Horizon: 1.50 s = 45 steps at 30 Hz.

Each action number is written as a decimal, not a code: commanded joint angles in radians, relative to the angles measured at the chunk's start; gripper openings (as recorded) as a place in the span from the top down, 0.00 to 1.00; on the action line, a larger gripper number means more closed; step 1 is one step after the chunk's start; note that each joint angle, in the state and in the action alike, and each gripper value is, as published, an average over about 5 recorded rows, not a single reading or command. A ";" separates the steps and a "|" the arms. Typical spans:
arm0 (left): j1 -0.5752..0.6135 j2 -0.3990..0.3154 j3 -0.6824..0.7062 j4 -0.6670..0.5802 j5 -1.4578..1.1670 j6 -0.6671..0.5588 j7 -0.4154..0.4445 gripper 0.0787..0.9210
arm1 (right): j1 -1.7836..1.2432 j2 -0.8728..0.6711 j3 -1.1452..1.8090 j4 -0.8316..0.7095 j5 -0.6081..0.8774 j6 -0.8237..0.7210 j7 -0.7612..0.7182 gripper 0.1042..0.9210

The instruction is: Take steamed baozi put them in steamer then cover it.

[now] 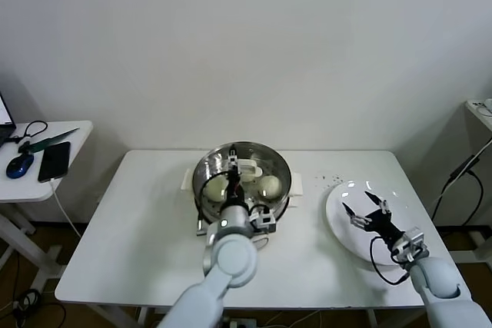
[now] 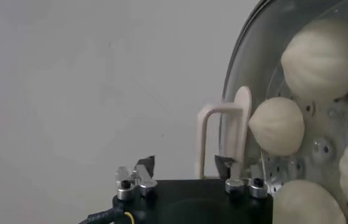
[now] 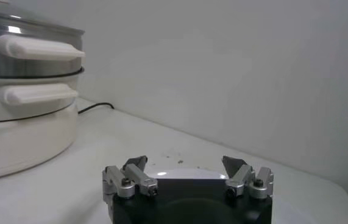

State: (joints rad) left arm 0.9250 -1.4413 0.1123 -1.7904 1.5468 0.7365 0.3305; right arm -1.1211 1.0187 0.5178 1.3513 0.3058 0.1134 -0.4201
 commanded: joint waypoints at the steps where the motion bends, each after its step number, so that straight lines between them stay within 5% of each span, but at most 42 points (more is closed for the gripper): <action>1: 0.060 0.081 -0.017 -0.157 -0.103 0.045 -0.015 0.26 | 0.007 0.002 -0.002 0.000 -0.002 -0.011 0.005 0.12; 7: 0.120 0.127 -0.065 -0.216 -0.204 -0.005 -0.105 0.13 | 0.014 0.003 -0.003 0.005 0.002 -0.032 0.016 0.12; 25: 0.365 0.180 -0.475 -0.340 -0.935 -0.398 -0.438 0.12 | 0.020 0.018 0.003 0.050 0.041 -0.035 0.047 0.12; 35: 0.544 0.111 -0.767 -0.314 -1.428 -0.632 -0.484 0.12 | -0.017 0.034 0.023 0.107 0.031 -0.038 0.064 0.12; 45: 0.631 0.043 -0.836 -0.220 -1.587 -0.758 -0.433 0.12 | -0.084 0.050 0.058 0.176 0.033 -0.029 0.073 0.12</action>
State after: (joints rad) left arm 1.4264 -1.3458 -0.5606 -2.0659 0.2982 0.1842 -0.1002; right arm -1.1550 1.0639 0.5565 1.4665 0.3348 0.0776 -0.3577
